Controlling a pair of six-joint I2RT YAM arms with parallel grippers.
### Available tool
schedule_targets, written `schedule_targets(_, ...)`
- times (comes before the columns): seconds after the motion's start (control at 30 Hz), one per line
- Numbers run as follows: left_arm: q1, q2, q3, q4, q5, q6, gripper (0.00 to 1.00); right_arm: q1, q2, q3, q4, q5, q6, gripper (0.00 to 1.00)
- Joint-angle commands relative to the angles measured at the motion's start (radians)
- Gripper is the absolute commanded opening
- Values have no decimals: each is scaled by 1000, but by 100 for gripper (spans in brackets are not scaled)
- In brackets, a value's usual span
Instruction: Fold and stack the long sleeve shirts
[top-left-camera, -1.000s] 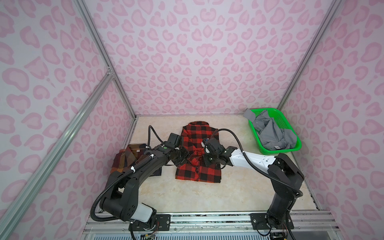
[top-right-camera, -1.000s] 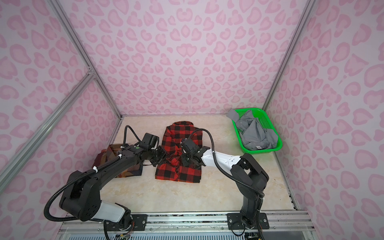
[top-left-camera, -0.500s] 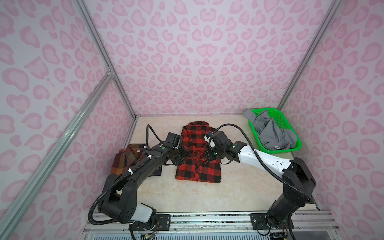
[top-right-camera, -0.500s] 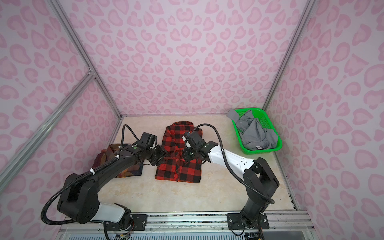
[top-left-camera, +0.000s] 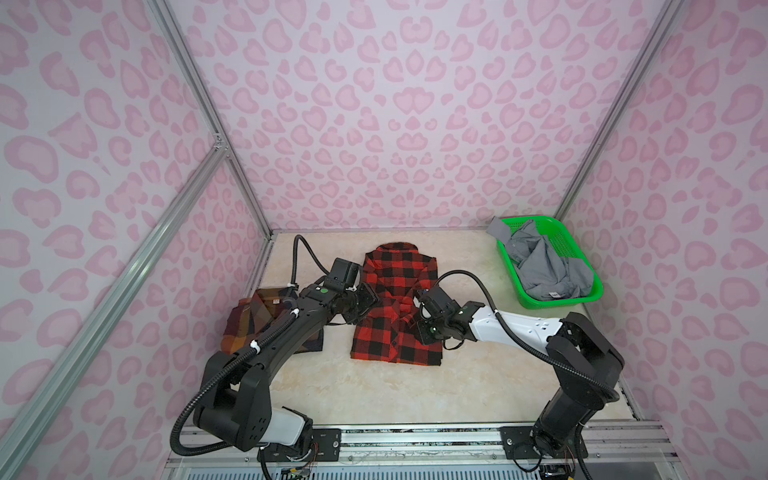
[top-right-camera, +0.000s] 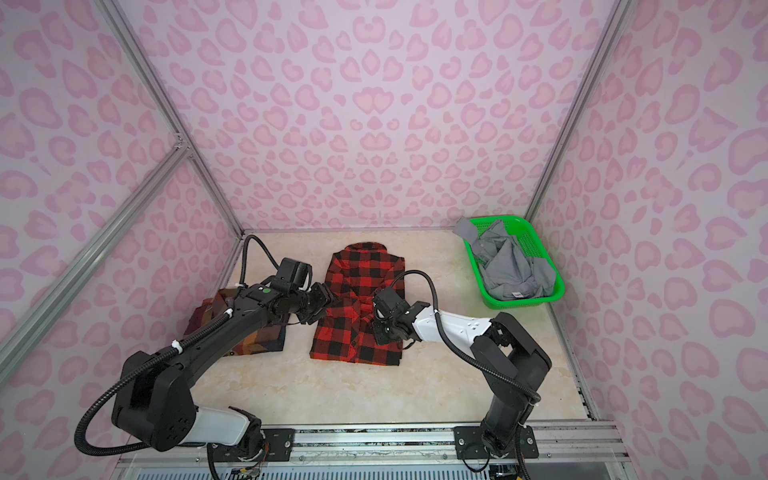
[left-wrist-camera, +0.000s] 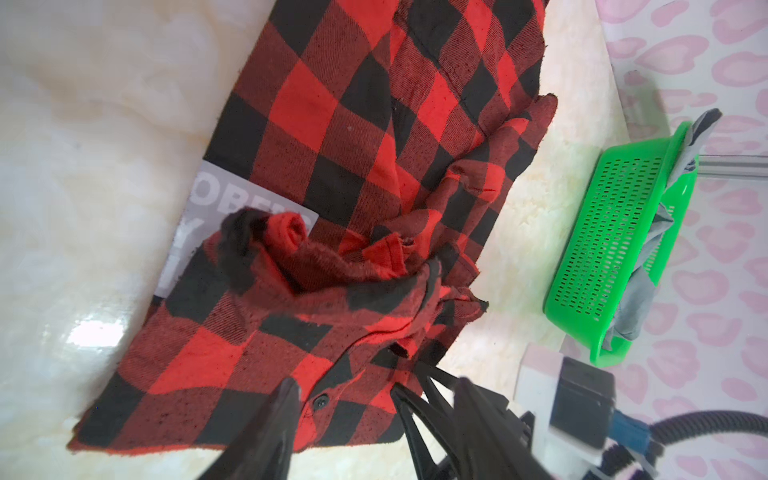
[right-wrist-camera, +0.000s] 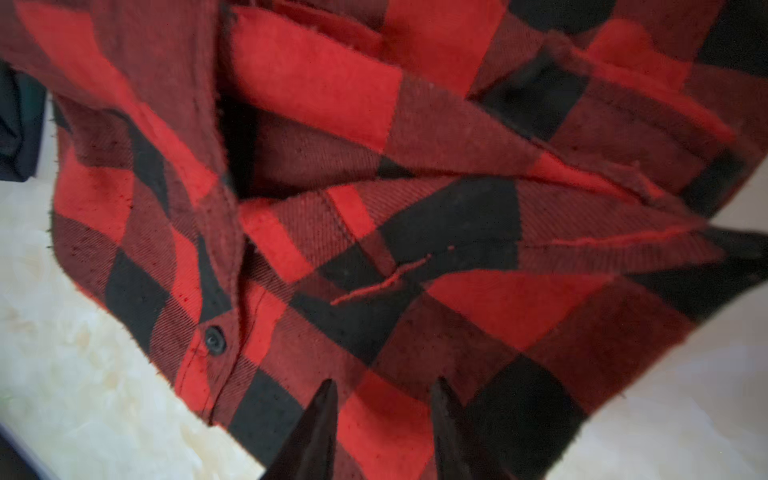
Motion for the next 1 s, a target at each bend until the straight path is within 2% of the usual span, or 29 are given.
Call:
schedule_targets(0.0,0,-28,4,-21,-42,50,61,-21,43,17,69,54,-7,40)
schedule_targets(0.2,-1,-38,-26,-9,-37,60,61,-36,124,128,44,77,-21,40)
schedule_targets(0.63,0,-47,-67,-1,-34,102,61,-95,205,298,14,11,-11,40)
schedule_targets(0.8,0,-69,-83,-6,-48,116,61,-98,86,228,28,-13,-1,40)
schedule_targets(0.97,0,-76,-78,-7,-62,134,61,-98,-49,76,92,-27,64,39)
